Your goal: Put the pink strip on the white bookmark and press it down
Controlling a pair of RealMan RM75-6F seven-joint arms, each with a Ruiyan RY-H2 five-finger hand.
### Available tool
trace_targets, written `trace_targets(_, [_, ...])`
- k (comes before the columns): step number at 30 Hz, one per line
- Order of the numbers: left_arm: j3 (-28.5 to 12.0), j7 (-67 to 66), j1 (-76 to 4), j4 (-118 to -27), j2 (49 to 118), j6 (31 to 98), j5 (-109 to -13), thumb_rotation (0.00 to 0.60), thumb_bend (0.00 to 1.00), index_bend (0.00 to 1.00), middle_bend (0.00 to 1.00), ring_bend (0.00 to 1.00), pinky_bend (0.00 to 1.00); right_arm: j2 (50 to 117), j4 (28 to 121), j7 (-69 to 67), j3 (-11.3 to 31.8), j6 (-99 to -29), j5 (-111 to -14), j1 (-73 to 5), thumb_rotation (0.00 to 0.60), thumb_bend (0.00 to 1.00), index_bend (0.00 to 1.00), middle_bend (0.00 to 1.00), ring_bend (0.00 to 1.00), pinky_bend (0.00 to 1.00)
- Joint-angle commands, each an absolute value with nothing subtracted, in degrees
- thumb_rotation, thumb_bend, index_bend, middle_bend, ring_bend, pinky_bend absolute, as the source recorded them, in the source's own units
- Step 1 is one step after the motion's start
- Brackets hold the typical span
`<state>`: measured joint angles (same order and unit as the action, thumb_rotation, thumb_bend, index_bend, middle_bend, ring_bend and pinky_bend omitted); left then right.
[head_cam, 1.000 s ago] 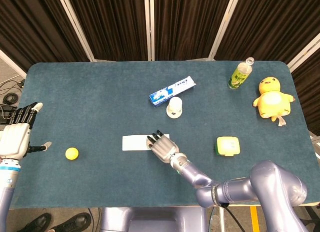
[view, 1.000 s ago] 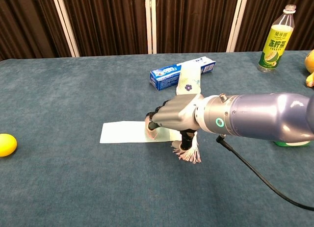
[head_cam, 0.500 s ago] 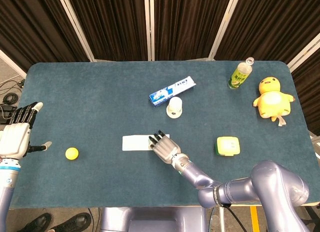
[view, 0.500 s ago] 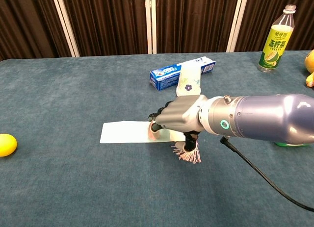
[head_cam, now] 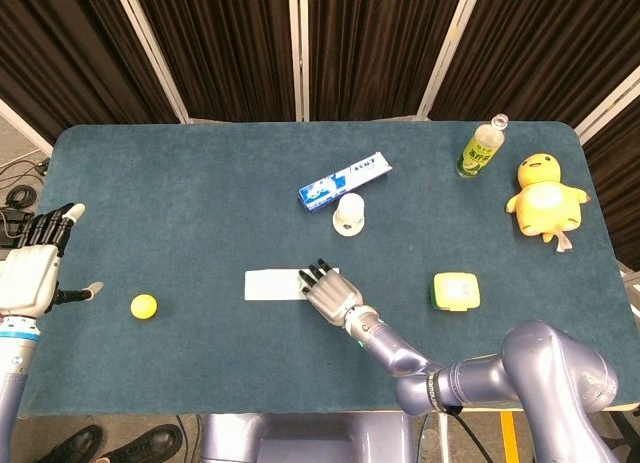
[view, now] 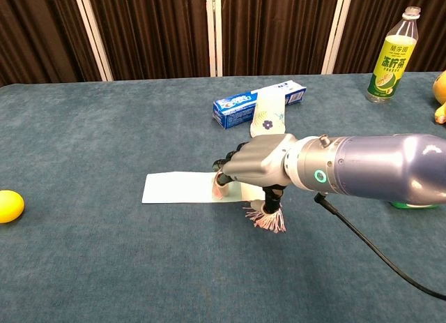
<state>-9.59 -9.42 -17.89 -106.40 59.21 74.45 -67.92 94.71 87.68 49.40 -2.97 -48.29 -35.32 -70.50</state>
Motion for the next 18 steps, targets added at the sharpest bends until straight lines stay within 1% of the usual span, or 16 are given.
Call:
trace_targets(1, [-9.56, -9.5, -17.91, -106.38, 59.26, 74.45, -67.97, 0.6, 0.0, 0.0, 0.0, 0.0, 0.0, 94.66, 87.77, 49.22, -2.85, -48.32, -35.56, -70.41, 0.6, 0.44, 0.28, 0.0, 0.0, 0.0])
trace_targets(7, [-9.53, -9.64, -17.89, -106.42, 59.31, 74.51, -67.98, 0.6, 0.0, 0.0, 0.0, 0.0, 0.0, 94.45, 87.82, 48.64, -2.28, -48.43, -36.08, -70.23, 0.6, 0.44, 0.29, 0.0, 0.0, 0.0])
trace_targets(18, [-9.54, -9.78, -17.91, -106.47, 59.35, 74.54, -67.98, 0.6, 0.0, 0.0, 0.0, 0.0, 0.0, 94.01, 89.5, 48.7, -2.6, -47.75, -36.92, -70.28, 0.6, 0.44, 0.3, 0.0, 0.0, 0.0])
